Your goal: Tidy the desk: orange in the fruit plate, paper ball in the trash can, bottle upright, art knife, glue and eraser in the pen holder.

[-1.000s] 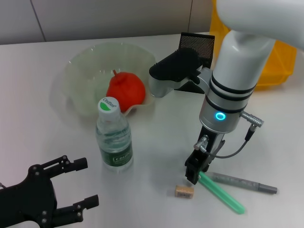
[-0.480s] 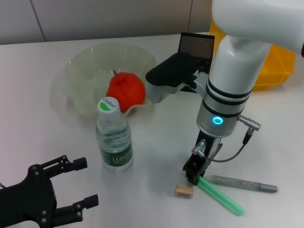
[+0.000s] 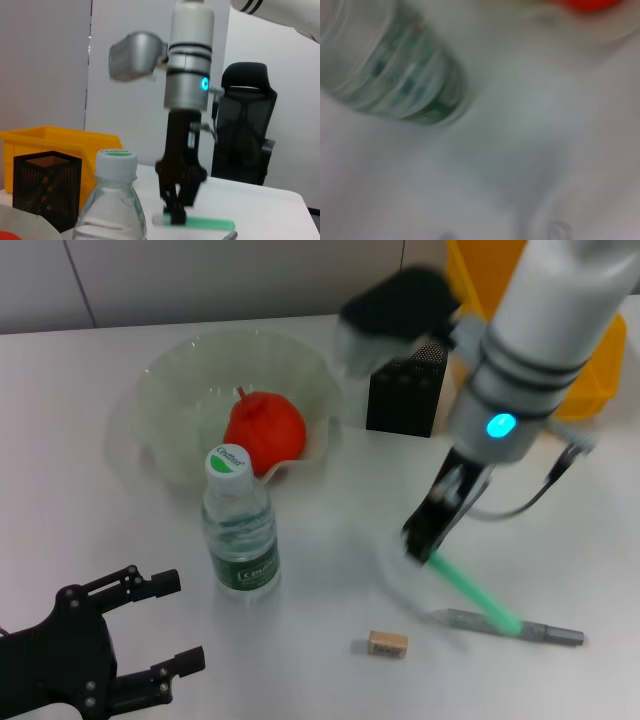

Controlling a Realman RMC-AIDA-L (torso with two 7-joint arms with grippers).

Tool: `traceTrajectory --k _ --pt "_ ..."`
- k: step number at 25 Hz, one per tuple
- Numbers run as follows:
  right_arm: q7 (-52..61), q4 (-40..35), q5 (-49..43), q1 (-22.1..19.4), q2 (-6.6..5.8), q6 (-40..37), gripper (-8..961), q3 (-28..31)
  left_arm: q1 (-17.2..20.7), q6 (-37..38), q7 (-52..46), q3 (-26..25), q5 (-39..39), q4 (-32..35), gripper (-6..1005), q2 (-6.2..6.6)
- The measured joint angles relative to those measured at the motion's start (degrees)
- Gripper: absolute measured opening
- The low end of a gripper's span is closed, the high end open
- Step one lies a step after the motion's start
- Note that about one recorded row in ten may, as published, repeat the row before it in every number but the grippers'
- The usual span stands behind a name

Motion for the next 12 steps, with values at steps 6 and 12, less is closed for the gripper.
traceTrajectory --k 6,12 --pt "-3.3 -11.1 -6.3 -2.2 -0.47 -3.9 165 10.2 0.0 -0.1 -0.2 -0.3 -0.2 -0.1 783 -0.09" --pt "-9.5 -19.8 -6.9 -3.9 -0.71 0.0 165 19.7 -0.4 -0.5 -0.4 -0.3 -0.3 -0.8 783 -0.21"
